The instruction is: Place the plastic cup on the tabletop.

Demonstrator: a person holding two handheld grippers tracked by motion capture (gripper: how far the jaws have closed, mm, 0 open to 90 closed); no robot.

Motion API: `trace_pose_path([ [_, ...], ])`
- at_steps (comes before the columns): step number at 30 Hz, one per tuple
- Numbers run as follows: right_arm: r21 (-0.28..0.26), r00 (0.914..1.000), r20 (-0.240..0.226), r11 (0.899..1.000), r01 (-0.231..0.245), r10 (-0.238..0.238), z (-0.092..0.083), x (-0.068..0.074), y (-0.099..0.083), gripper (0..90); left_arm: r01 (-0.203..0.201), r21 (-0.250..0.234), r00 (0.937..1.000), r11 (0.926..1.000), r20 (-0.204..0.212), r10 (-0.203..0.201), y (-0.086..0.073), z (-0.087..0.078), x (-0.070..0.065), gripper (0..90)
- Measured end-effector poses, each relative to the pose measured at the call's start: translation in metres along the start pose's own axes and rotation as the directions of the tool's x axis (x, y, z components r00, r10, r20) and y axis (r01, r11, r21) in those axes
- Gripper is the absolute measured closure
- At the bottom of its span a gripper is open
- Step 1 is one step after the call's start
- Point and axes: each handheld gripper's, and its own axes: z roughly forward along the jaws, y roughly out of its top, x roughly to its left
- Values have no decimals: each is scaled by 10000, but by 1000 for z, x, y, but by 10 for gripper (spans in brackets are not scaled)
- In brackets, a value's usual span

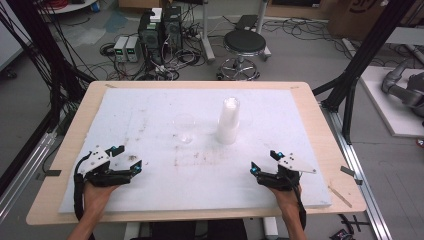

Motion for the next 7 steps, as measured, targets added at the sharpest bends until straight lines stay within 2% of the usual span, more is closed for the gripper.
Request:
trace_pose_path([
  [7, -531, 9996, 223, 9984, 199, -187, -5, 2, -2, 161, 53, -191, 10000, 9998, -45, -54, -1, -1, 0, 125],
])
